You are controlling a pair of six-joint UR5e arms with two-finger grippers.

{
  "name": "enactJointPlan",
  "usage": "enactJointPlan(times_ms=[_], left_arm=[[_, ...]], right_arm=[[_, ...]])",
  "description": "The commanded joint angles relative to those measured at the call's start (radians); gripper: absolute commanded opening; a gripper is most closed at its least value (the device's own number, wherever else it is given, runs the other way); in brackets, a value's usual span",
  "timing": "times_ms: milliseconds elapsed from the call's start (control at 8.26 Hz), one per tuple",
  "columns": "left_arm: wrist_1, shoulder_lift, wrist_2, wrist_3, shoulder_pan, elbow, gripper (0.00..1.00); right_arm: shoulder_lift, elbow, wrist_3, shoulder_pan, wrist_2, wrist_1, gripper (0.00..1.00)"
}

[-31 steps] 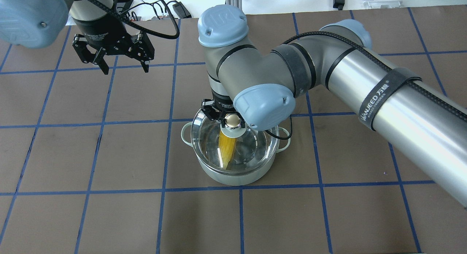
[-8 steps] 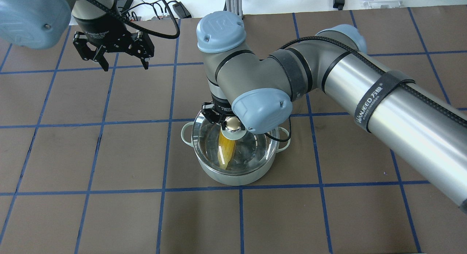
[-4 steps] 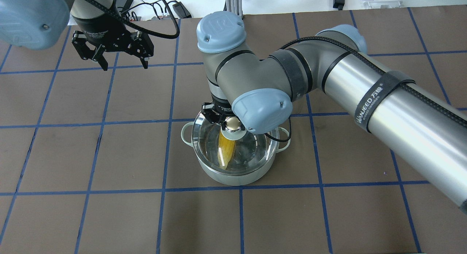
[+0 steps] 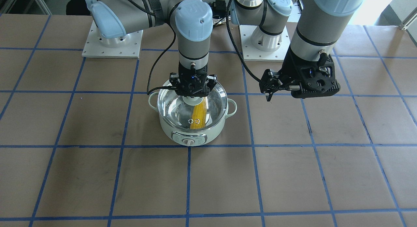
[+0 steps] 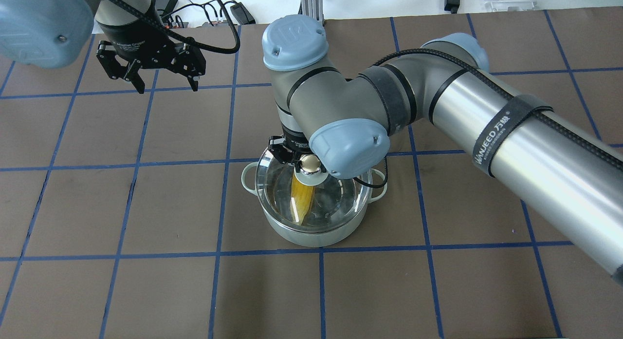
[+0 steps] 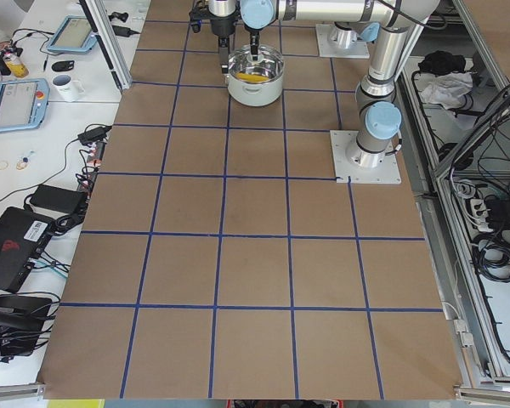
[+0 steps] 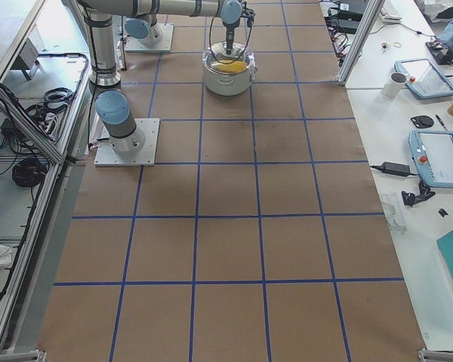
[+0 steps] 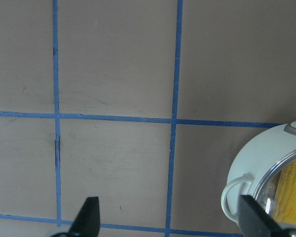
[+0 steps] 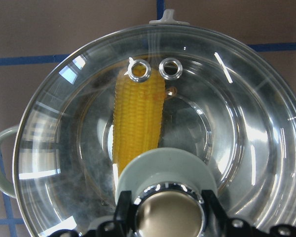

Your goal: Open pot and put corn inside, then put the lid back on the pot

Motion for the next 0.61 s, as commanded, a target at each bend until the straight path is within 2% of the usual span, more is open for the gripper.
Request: enactJointPlan(times_ms=[0, 242, 484], left_arm=[[0.000, 0.007, -0.001, 0.001, -0.002, -0.001, 1.00], [0.000, 0.007, -0.001, 0.001, -0.002, -0.003, 1.00], [0.000, 0.005, 0.001, 0.001, -0.002, -0.003, 1.00]], right_arm=[[-0.001, 0.001, -0.001, 0.000, -0.001, -0.003, 0.22], [-0.001, 0.001, -0.001, 0.000, -0.001, -0.002, 0.27], [-0.001, 0.003, -0.002, 0.000, -0.001, -0.002, 0.55]])
